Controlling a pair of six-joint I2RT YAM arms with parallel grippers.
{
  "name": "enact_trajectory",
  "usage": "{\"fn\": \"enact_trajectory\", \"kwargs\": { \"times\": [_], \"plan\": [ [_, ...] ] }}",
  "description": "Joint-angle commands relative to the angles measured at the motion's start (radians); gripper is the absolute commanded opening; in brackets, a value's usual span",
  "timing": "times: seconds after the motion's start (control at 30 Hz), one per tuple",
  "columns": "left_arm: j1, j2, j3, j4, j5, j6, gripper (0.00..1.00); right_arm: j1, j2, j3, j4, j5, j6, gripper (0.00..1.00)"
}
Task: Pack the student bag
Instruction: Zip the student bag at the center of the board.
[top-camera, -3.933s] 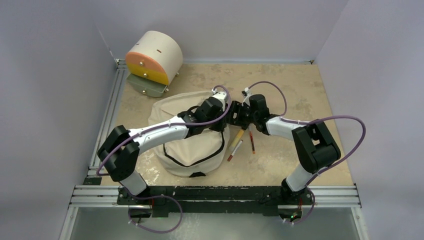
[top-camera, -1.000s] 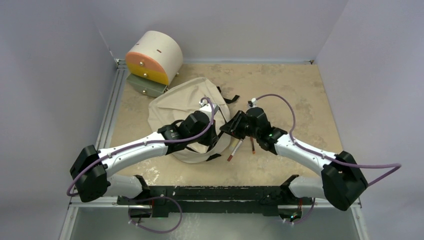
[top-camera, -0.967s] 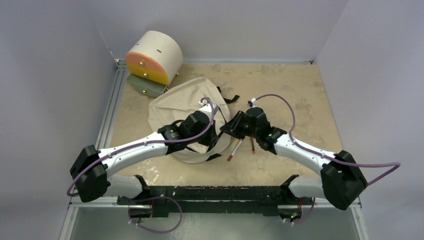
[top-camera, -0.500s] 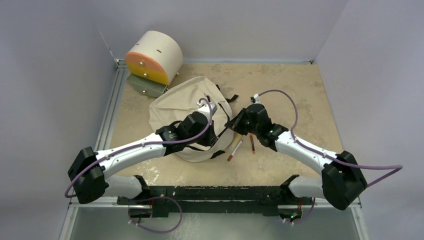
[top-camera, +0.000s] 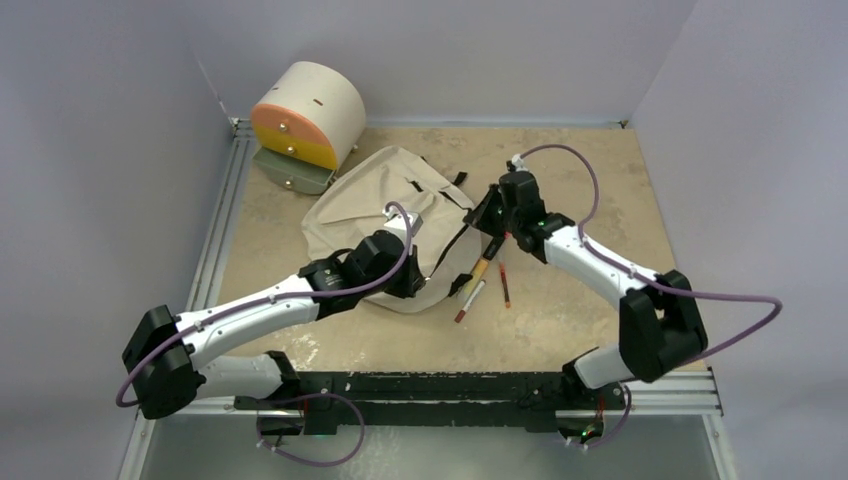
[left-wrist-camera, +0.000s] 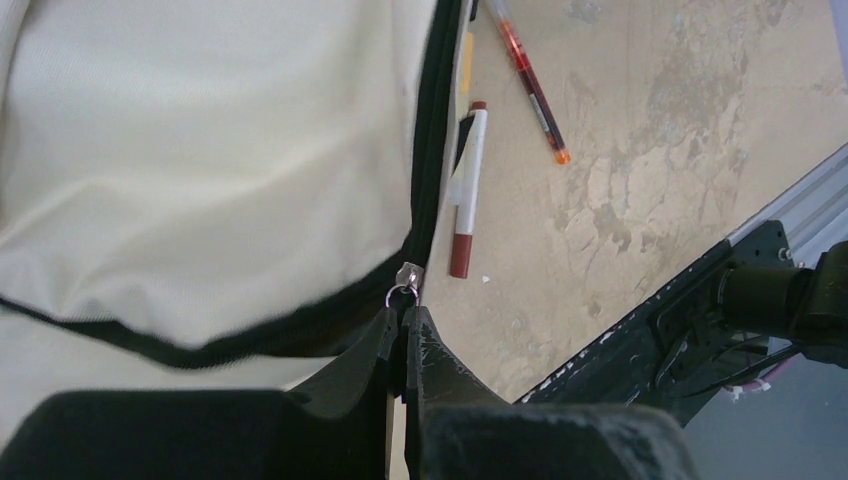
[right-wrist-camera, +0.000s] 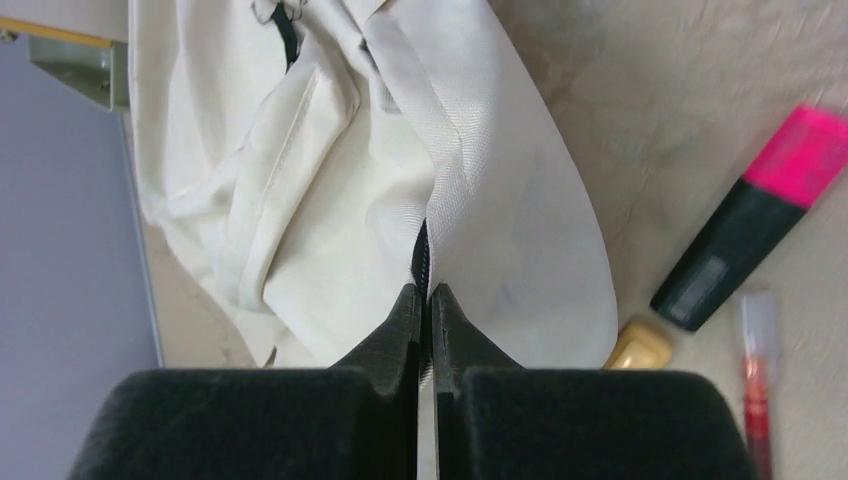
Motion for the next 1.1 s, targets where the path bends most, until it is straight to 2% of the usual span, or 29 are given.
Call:
{"fn": "enact_trajectory", "kwargs": {
  "times": [0.0,0.27,0.37,0.43,0.57,0.7,0.87,1.07],
  "plan": [
    [-0.005,-0.051,-0.019,-0.063,-0.012,-0.019,0.0,-0.057,0.095,0.177,0.03,0.074,-0.133,0.0],
    [-0.005,-0.085,-0.026,-0.088,-0.023,-0.027,0.0,-0.071,0.289,0.438,-0.001,0.111,-0.25,0.0],
    [-0.005,-0.091,-0.028,-0.092,-0.026,-0.029,0.0,-0.071,0.332,0.526,-0.062,0.102,-0.283,0.0],
    [-0.005,-0.091,-0.029,-0.092,-0.033,-0.024,0.0,-0.071,0.327,0.531,-0.085,0.062,-0.29,0.1],
    [-0.005,-0.069,-0.038,-0.066,-0.057,-0.012,0.0,-0.07,0.227,0.409,-0.046,0.022,-0.26,0.34],
    [-0.002,-0.012,-0.036,-0.006,-0.084,0.022,0.0,-0.064,0.089,0.215,-0.007,-0.069,-0.158,0.5],
    [0.027,0.069,0.002,0.053,-0.067,0.075,0.0,-0.018,-0.082,0.027,0.018,-0.092,-0.02,0.55],
    [0.05,0.094,0.018,0.081,-0.047,0.104,0.0,0.163,-0.196,-0.087,0.029,0.006,0.2,0.56]
  ]
}}
